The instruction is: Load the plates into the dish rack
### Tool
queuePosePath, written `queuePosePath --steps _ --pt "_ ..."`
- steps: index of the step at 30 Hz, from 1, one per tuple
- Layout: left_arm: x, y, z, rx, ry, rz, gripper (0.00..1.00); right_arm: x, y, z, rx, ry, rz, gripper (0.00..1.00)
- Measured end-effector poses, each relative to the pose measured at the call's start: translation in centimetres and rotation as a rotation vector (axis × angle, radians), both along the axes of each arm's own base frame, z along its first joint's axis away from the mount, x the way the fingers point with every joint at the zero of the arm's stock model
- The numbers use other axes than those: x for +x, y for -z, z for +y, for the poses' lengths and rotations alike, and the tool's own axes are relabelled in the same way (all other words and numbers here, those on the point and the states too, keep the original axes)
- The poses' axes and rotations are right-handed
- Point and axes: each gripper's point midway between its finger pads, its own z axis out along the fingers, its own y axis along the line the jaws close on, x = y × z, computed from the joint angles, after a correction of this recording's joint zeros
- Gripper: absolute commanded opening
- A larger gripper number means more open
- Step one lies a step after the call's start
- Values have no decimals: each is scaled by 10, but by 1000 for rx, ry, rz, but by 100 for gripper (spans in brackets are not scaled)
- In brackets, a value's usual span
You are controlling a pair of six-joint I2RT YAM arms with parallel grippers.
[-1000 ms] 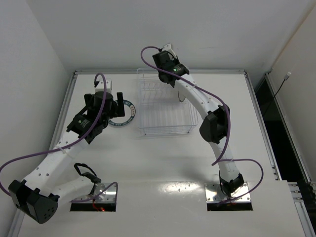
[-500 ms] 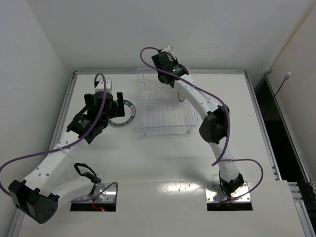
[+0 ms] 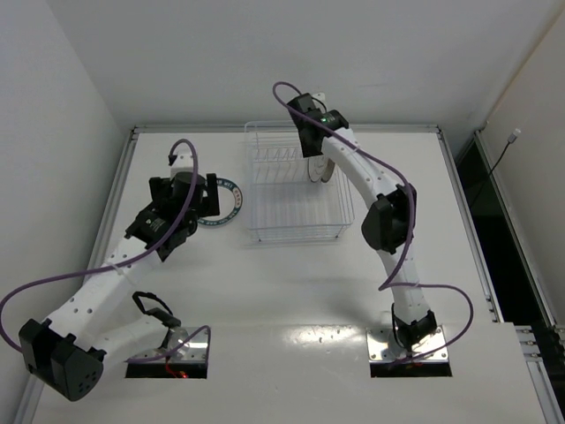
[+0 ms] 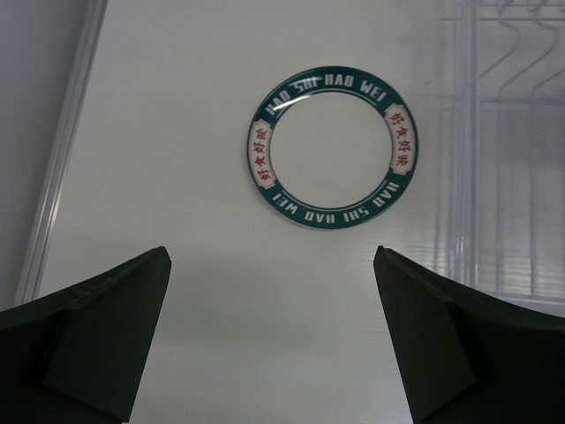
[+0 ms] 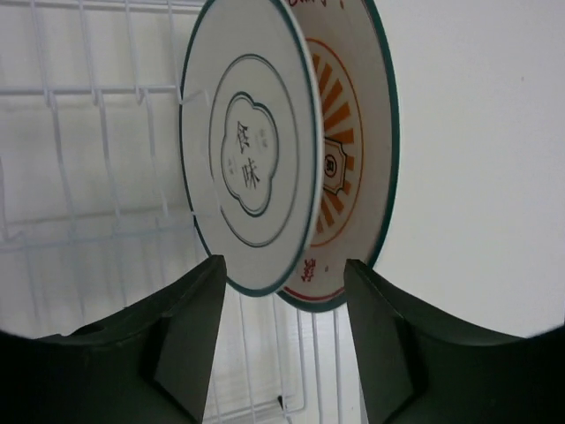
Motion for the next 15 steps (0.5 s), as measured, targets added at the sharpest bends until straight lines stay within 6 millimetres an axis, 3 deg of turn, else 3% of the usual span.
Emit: queuePosePath --steps 1,3,6,8,11,15 --pt "-1 2 4 9 -25 1 100 -1 -3 -3 22 7 5 67" --pt "1 5 12 14 -97 -8 100 -5 -15 -6 77 17 3 77" --pt "10 17 20 12 -220 -9 100 -21 -57 -8 148 -15 -31 100" --pt "20 35 20 3 -290 14 100 -41 -93 4 248 -108 -65 100" --pt "33 62 27 -58 -384 63 100 -89 -151 26 451 -303 -101 100" --pt "52 70 70 -258 -544 39 100 -129 -213 57 662 -552 -157 100"
